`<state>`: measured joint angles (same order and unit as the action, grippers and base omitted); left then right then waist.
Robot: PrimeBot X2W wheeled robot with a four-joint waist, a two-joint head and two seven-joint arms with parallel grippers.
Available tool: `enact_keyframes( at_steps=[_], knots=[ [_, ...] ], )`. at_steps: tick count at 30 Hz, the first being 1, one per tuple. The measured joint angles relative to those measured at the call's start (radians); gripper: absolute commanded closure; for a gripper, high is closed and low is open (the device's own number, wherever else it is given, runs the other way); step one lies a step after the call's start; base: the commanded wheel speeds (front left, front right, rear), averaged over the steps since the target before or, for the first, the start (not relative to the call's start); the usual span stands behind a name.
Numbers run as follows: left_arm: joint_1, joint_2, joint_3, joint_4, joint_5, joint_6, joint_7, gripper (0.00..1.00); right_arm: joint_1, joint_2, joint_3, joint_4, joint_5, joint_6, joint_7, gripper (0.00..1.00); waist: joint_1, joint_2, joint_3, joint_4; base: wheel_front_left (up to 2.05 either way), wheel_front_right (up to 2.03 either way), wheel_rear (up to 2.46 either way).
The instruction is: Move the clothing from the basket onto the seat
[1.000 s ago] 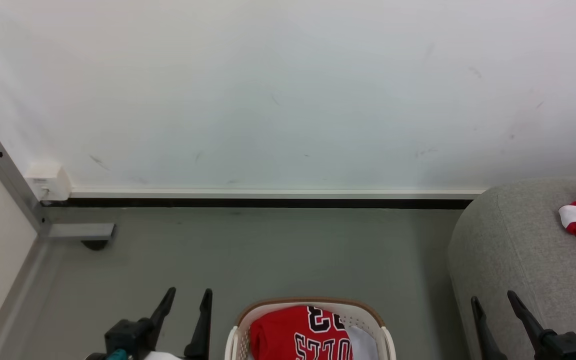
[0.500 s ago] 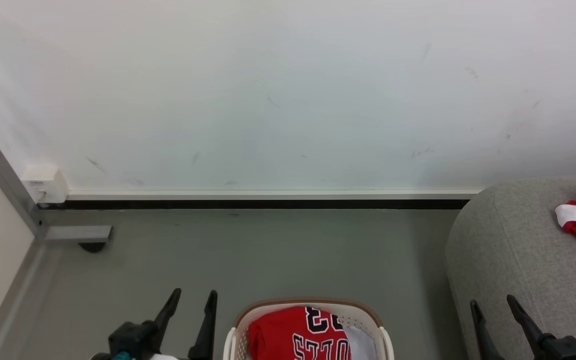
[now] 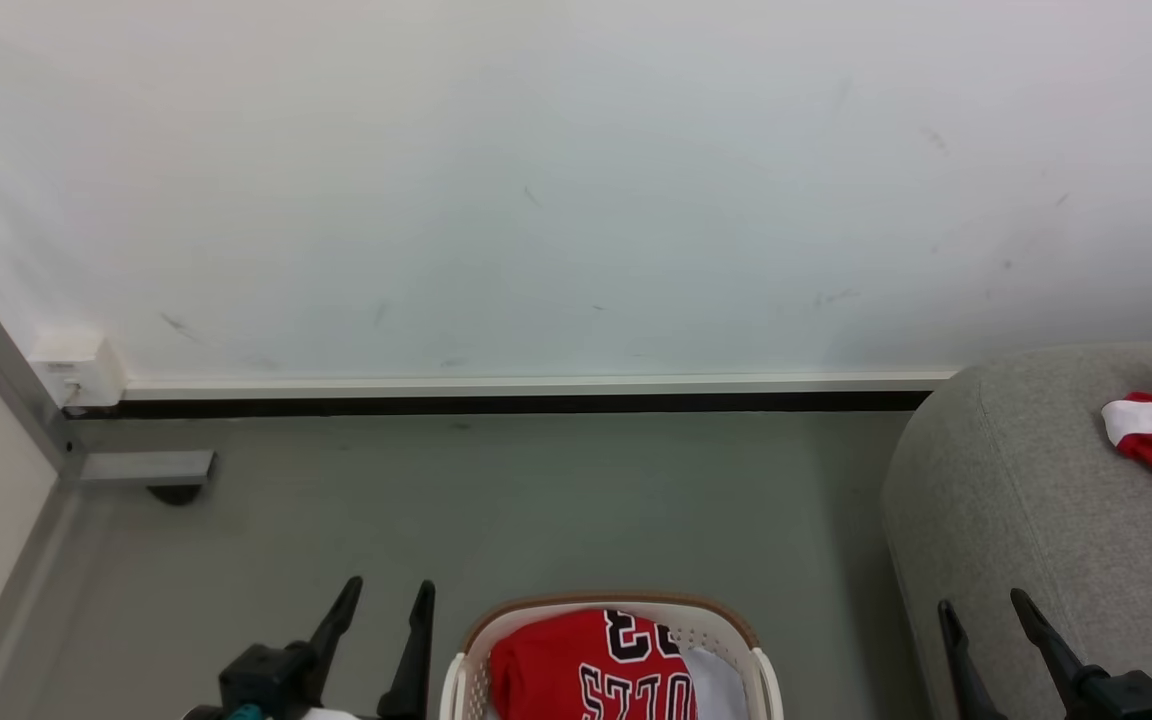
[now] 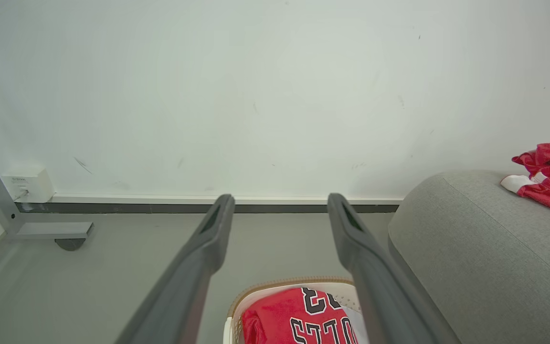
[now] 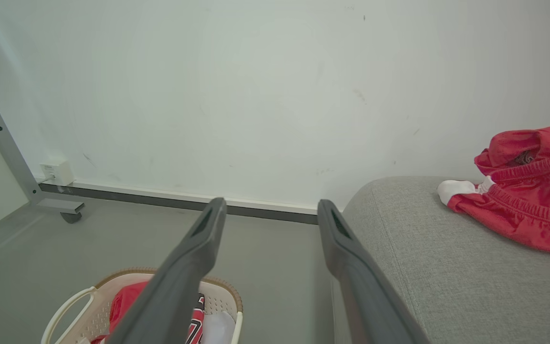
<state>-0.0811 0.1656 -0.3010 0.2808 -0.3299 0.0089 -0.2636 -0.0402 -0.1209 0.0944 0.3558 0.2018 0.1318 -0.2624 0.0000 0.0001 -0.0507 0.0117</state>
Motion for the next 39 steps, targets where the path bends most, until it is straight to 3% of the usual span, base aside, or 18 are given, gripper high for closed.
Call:
enact_keyframes(
  at_steps=[10,18,22,32,39],
  knots=[
    [-0.001,-0.024,0.023,0.009,0.02,-0.021,0.0,0.0,-0.009,-0.002,0.004,-0.008,0.0,0.0,0.0,0.0,0.0,0.0,0.015,-0.021,0.0,0.0,0.0],
    [-0.063,-0.049,-0.021,0.055,0.041,-0.054,0.0,0.0,-0.042,-0.003,0.003,-0.042,0.0,0.0,0.0,0.0,0.0,0.0,0.068,-0.06,0.0,0.0,0.0],
    [-0.137,-0.056,-0.056,0.096,0.059,-0.068,0.049,0.0,-0.078,-0.002,0.004,-0.07,0.0,0.0,0.0,0.0,0.0001,0.0,0.12,-0.082,0.0,0.0,0.0],
    [-0.329,-0.081,-0.177,0.303,0.094,-0.111,0.191,0.0,-0.183,0.012,0.013,-0.124,-0.009,0.0,0.0,0.0,0.0002,0.0,0.286,-0.158,0.0,0.0,0.0],
    [-0.48,-0.095,-0.219,0.499,0.121,-0.115,0.215,0.0,-0.252,0.031,0.013,-0.183,-0.012,0.0,0.0,0.0,0.0003,0.0,0.433,-0.209,0.0,0.0,0.0]
  ],
)
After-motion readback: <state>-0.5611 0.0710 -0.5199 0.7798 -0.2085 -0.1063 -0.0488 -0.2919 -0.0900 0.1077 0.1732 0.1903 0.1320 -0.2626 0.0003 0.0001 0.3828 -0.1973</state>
